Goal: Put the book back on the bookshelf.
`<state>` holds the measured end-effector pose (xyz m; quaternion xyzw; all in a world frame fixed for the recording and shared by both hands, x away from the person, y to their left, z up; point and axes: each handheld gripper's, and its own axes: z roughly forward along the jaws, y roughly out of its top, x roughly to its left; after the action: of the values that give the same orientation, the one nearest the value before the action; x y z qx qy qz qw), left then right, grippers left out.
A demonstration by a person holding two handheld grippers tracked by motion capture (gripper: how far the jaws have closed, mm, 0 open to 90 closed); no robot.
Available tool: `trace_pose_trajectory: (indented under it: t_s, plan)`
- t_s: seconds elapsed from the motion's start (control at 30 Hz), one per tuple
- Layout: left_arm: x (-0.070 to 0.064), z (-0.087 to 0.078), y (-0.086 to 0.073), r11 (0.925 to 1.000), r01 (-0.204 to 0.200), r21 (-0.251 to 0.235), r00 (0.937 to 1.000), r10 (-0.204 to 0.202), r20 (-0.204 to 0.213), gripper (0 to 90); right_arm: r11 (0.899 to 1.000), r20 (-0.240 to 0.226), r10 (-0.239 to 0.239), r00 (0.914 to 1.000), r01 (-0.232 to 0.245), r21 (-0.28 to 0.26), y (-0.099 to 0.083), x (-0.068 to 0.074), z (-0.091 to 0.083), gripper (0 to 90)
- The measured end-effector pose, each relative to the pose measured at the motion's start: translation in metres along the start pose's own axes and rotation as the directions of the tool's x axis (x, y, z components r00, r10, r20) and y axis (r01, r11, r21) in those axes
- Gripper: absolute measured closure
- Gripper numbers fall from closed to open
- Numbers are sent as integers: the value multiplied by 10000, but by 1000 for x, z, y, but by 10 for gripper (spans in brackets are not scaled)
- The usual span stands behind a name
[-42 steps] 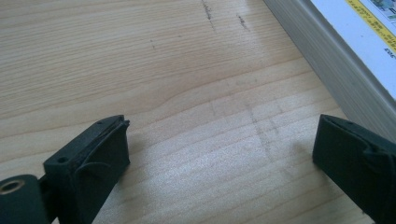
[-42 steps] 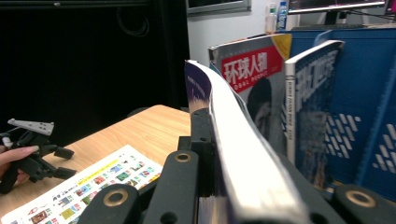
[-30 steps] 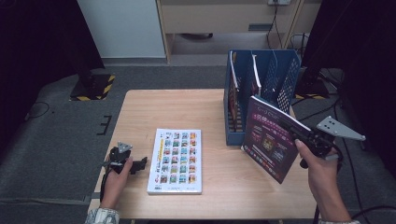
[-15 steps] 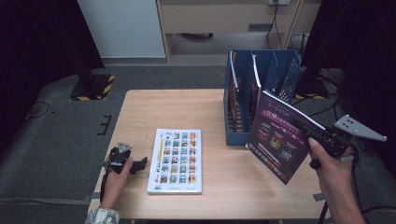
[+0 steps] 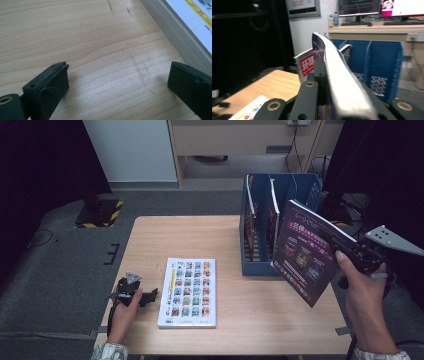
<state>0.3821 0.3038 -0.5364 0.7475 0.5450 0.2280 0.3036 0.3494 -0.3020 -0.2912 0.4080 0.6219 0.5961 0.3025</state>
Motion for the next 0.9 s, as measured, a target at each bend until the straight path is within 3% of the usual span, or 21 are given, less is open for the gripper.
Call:
trace_pose_trajectory:
  t_s: [0.27,0.5,0.6,0.9]
  plan:
    - [0,0,0,10000,-4,2,10000,4,3,23,9999,581,-101,9983,102,-18,11,0,10,840]
    - [0,0,0,10000,-3,1,10000,3,4,22,9996,1353,-295,9904,298,-2,17,-5,23,840]
    - [0,0,0,10000,-12,6,10000,12,10,21,9994,1668,-340,9854,345,2,21,-8,31,841]
    - [0,0,0,10000,-14,9,10000,14,11,20,9994,2019,-332,9788,331,41,20,-12,63,841]
